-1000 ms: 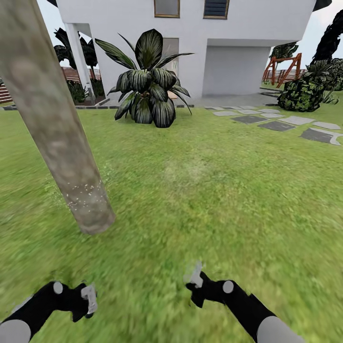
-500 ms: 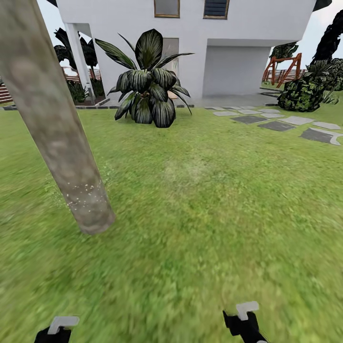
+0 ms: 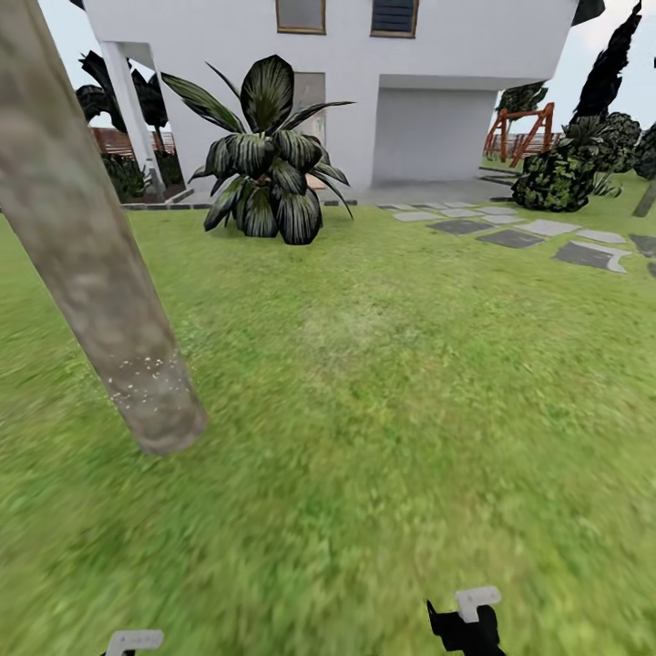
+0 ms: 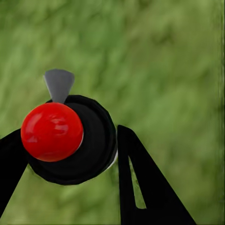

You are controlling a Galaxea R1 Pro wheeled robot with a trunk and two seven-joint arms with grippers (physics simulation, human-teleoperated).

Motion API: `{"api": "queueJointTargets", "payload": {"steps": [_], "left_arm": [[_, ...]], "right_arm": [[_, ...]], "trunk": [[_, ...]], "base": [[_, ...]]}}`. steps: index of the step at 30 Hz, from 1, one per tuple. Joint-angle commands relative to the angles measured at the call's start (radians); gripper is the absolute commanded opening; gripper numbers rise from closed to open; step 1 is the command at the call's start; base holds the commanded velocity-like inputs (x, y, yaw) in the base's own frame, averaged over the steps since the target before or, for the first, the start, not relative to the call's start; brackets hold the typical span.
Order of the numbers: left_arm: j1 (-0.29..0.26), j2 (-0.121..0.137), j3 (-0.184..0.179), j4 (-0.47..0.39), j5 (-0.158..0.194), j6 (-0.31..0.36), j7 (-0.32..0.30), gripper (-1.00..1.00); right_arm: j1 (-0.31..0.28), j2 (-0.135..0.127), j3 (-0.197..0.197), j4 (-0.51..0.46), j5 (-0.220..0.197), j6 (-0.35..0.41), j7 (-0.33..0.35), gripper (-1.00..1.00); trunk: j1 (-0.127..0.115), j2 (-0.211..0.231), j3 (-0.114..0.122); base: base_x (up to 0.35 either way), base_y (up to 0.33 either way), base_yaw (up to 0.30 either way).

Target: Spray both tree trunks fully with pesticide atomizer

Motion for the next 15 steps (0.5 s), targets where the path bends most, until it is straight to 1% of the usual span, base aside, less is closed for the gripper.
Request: {"api": "queueJointTargets", "payload": {"steps": [1, 6, 8, 10, 11, 12, 14, 15], "left_arm": [[0.0, -0.001, 0.008, 0.001, -0.007, -0.004, 0.0, -1.0], [0.001, -0.002, 0.008, 0.003, -0.008, -0.006, 0.003, -1.0], [0.001, -0.001, 0.008, 0.003, -0.007, -0.006, 0.006, -1.0], [0.001, -0.001, 0.008, 0.003, -0.007, -0.006, 0.004, -1.0], [0.001, -0.001, 0.008, 0.003, -0.006, -0.005, 0.003, -1.0], [0.001, -0.001, 0.008, 0.002, -0.004, -0.004, 0.001, -1.0], [0.001, -0.001, 0.01, 0.001, 0.001, -0.002, 0.003, -1.0], [0.001, 0.0, 0.01, 0.001, 0.002, -0.003, 0.007, -1.0]], "right_arm": [[0.0, 0.0, 0.009, 0.001, -0.008, -0.002, -0.003, 1.0], [0.018, 0.0, 0.006, -0.001, -0.011, -0.004, -0.003, 1.0], [0.019, 0.0, -0.008, -0.002, -0.011, -0.004, -0.007, 1.0], [0.02, 0.0, -0.059, -0.001, -0.01, -0.004, -0.02, 1.0], [0.02, 0.0, -0.094, -0.001, -0.01, -0.003, -0.026, 1.0], [0.02, 0.0, -0.119, -0.001, -0.01, -0.003, -0.03, 1.0], [0.02, -0.001, -0.145, -0.001, -0.009, -0.003, -0.034, 1.0], [0.02, -0.001, -0.147, -0.001, -0.009, -0.003, -0.034, 1.0]], "trunk": [[0.0, 0.0, -0.001], [0.0, 0.0, -0.001], [0.0, 0.0, -0.001], [0.0, 0.0, -0.001], [0.0, 0.0, -0.001], [0.0, 0.0, -0.001], [0.0, 0.0, -0.001], [0.0, 0.0, -0.001]], "base": [[0.0, 0.0, -0.298], [-0.012, 0.0, -0.3], [-0.21, 0.0, -0.3], [-0.296, 0.031, -0.3], [-0.321, 0.082, -0.3], [-0.329, 0.113, -0.3], [-0.329, 0.155, -0.3], [-0.322, 0.178, -0.3]]}}
